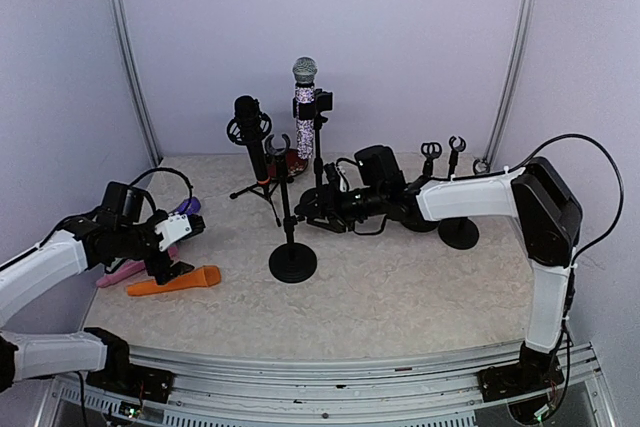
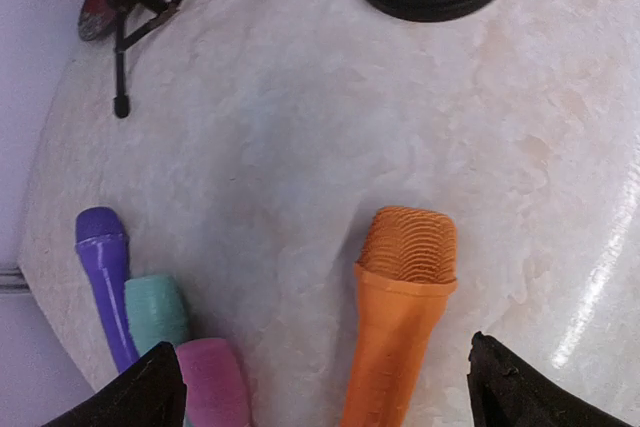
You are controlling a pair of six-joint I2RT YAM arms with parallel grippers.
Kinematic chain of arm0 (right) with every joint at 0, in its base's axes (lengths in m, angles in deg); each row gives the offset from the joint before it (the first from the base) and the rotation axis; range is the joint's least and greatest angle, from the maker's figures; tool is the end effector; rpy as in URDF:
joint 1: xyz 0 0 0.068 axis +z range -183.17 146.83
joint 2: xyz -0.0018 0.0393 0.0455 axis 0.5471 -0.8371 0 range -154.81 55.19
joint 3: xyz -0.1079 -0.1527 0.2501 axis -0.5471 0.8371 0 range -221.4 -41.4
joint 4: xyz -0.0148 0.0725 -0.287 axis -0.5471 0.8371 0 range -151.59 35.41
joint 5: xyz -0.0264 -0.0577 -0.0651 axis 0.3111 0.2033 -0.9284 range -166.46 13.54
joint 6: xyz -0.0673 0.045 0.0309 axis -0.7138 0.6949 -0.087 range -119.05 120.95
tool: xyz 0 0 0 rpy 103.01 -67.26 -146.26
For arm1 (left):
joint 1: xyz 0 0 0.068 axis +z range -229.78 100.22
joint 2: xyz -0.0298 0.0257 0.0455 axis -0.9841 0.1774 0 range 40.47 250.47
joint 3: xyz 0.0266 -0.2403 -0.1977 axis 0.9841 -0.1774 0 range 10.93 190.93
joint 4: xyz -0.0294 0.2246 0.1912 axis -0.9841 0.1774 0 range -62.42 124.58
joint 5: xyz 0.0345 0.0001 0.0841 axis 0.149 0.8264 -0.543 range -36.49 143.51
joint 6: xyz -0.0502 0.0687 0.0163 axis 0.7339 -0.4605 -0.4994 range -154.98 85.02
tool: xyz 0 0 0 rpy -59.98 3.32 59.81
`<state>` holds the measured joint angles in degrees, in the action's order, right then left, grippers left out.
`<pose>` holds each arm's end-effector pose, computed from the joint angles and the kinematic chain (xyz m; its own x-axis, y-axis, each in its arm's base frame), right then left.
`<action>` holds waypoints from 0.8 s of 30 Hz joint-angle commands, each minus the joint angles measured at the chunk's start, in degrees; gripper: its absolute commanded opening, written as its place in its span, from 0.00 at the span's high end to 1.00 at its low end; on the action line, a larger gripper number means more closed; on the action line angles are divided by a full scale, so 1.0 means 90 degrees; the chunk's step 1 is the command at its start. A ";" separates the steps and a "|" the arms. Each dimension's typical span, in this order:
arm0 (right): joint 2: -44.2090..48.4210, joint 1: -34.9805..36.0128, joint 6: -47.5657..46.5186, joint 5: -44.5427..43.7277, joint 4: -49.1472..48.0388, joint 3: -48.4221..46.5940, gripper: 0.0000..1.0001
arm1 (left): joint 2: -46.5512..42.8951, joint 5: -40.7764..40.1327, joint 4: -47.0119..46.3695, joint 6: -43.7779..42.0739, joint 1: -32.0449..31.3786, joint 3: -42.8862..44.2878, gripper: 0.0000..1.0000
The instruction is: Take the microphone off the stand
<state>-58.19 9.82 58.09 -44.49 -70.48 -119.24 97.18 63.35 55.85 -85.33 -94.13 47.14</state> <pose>0.3597 0.3907 0.2157 -0.9547 0.0843 -0.2854 -0.2260 0.4186 0.8796 0.2259 -0.0714 0.2131 -0.1930 0.8324 -0.5195 0.7866 0.4477 0.4252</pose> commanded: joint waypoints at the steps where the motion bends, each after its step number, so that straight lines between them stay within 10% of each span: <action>1: -0.0100 -0.0097 0.0275 0.0101 -0.0038 -0.0123 0.52 | -0.0085 -0.0322 -0.0168 -0.0103 -0.0532 -0.0658 0.04; 12: -0.0433 -0.0118 0.0803 0.0377 -0.0580 -0.0242 0.60 | 0.0449 -0.2134 -0.2266 -0.1005 -0.0622 -0.1577 0.07; 24: -0.0532 -0.0120 0.1020 0.0450 -0.0943 -0.0141 0.80 | 0.0382 -0.1996 -0.1896 -0.0796 -0.0623 -0.1132 0.07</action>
<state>-61.45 9.14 66.31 -41.52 -76.40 -120.14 101.85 45.10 37.49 -93.72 -99.46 33.57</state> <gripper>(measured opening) 0.267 0.928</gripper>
